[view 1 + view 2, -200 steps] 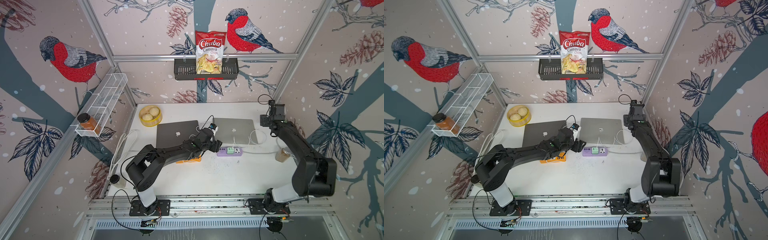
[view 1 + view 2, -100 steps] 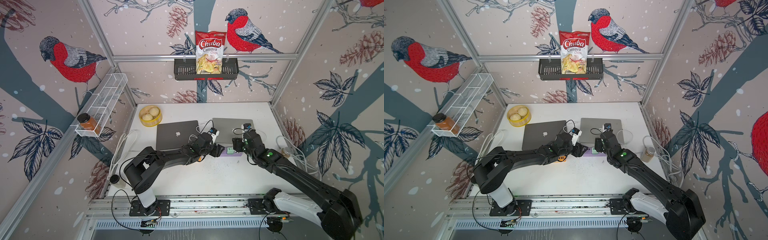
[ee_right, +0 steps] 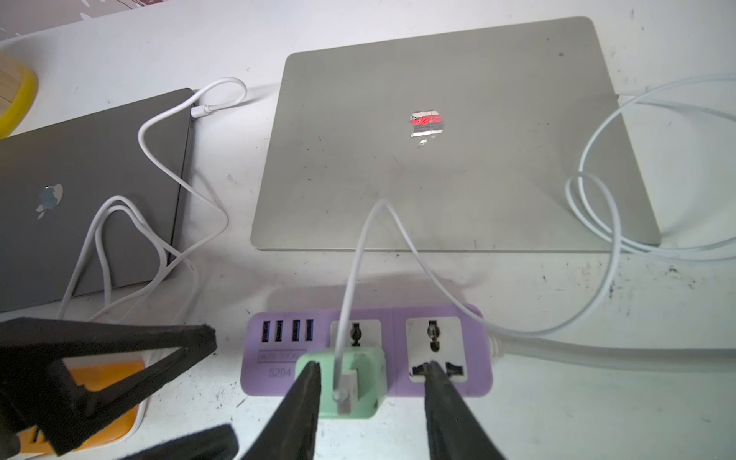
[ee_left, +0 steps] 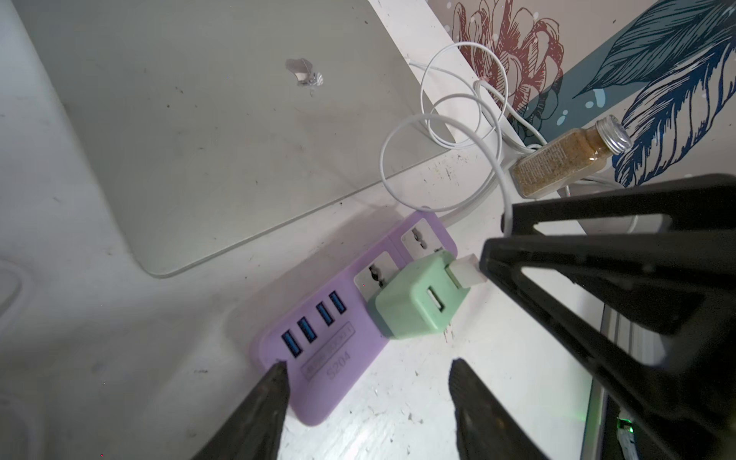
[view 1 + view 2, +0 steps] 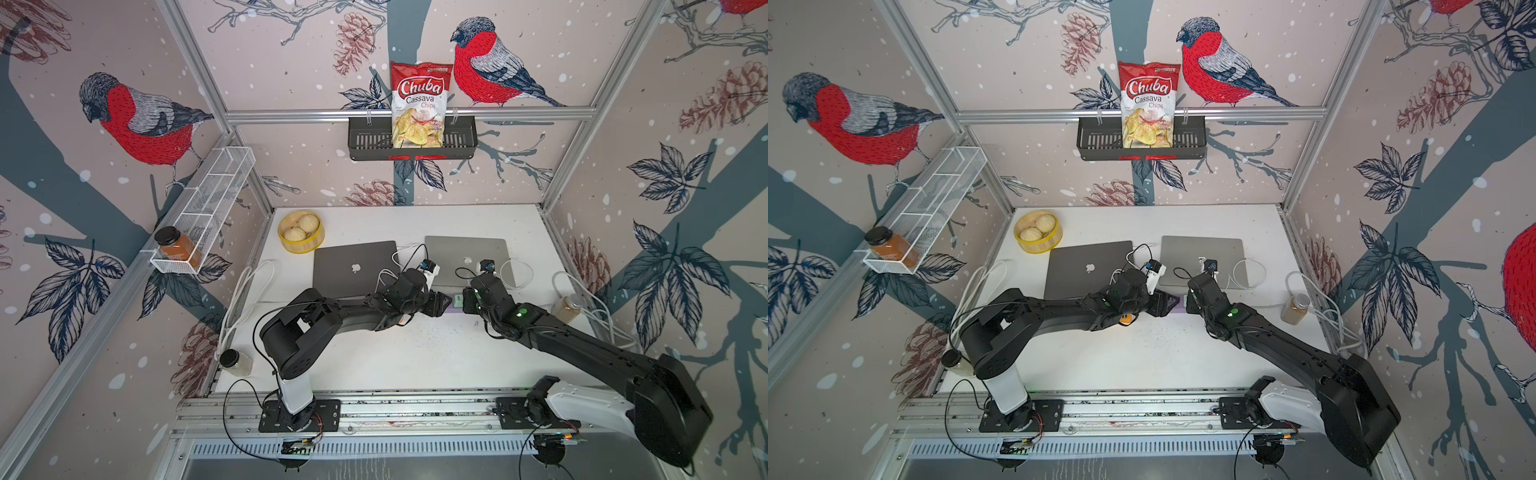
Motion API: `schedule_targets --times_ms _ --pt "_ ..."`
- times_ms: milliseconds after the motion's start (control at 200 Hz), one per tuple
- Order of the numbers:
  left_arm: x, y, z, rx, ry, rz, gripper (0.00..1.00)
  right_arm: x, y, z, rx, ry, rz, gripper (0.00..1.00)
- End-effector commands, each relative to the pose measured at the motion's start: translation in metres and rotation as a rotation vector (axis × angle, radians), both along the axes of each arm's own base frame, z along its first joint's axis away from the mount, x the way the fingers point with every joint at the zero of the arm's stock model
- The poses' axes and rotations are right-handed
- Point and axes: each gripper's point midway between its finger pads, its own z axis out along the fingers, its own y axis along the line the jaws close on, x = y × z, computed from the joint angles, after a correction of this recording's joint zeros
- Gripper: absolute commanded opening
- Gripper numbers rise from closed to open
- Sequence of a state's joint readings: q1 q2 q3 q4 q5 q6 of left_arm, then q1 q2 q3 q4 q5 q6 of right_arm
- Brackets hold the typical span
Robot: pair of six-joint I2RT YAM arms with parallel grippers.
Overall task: Unplug the laptop charger
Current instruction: Remove the charging cable from the plug.
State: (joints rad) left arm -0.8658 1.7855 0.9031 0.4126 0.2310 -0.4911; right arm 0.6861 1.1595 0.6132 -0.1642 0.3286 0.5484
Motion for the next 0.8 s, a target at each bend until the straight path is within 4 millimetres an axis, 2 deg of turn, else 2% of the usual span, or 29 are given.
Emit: schedule_targets --times_ms 0,210,330,560,795 --pt "-0.002 -0.007 0.015 -0.087 -0.022 -0.039 0.65 0.006 0.008 0.002 0.057 -0.016 0.020 0.39" --pt "-0.001 -0.007 0.014 -0.134 0.002 -0.054 0.63 0.010 0.002 0.001 0.061 -0.012 0.027 0.29" --pt "0.000 -0.010 0.016 -0.139 0.007 -0.059 0.59 0.010 0.002 0.001 0.052 -0.015 0.035 0.27" --pt "0.002 -0.011 0.018 -0.148 0.011 -0.051 0.57 0.007 0.005 -0.007 0.042 0.007 0.052 0.24" --pt "0.004 -0.020 0.012 -0.144 0.027 -0.051 0.51 0.006 0.009 -0.011 0.034 0.016 0.063 0.18"
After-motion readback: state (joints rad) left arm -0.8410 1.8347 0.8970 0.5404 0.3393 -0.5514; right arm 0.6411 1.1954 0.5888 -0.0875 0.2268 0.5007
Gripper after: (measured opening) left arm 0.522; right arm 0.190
